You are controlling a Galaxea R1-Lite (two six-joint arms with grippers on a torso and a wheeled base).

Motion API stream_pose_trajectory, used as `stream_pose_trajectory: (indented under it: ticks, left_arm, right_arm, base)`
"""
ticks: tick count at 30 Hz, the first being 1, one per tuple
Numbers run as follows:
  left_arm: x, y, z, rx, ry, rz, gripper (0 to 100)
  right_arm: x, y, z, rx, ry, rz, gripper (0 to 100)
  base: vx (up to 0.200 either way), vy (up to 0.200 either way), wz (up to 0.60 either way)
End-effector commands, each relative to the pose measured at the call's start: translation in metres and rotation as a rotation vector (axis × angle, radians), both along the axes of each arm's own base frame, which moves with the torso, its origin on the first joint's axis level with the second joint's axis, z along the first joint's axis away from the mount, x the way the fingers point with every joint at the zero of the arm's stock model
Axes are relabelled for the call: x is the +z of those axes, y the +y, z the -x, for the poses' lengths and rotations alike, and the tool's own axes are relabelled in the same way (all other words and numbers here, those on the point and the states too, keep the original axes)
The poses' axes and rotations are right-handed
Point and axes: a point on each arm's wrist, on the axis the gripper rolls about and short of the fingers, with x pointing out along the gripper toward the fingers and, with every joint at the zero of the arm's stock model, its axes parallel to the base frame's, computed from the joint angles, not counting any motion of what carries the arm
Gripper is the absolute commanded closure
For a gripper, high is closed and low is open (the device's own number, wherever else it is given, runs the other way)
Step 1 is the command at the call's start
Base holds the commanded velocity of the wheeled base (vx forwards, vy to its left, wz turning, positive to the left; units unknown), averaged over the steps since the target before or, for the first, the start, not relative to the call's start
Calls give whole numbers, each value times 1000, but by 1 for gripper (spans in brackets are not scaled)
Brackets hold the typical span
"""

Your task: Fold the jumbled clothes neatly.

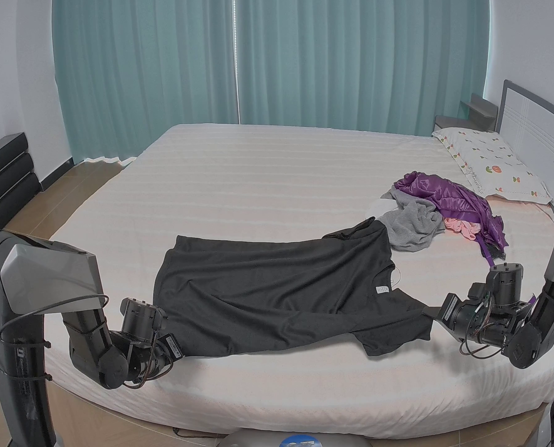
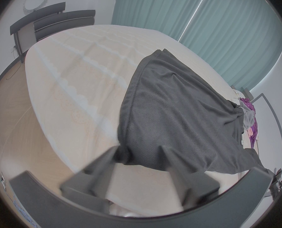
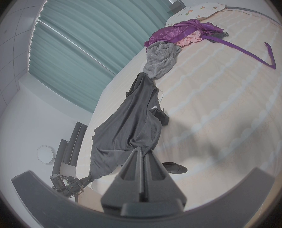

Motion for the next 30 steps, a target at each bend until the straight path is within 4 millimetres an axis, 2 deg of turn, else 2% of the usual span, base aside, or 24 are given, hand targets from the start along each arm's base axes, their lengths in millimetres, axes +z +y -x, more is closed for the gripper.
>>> stream_pose_trajectory:
  ticks: [1,8,11,16,30]
  left_arm:
    - [-3,1,2,7,13,-8,100]
    - [13,13,8,46,-14,-9,100]
    - [31,24,12,75,-51,-3,100]
    - [48,35,14,98,-97,-7,100]
    - [82,58,28,117,-116,-60,100]
  right_arm:
    - [-2,0,1,2,10,2,100]
    - [0,0,3,2,5,1,100]
    - [0,0,7,5,13,2,100]
    - [11,-1,11,2,-18,-4,100]
    - [18,0,42,45,5,-10,100]
  base:
    - [0,0,0]
    - [0,0,0]
    - [0,0,0]
    - [0,0,0]
    - [0,0,0]
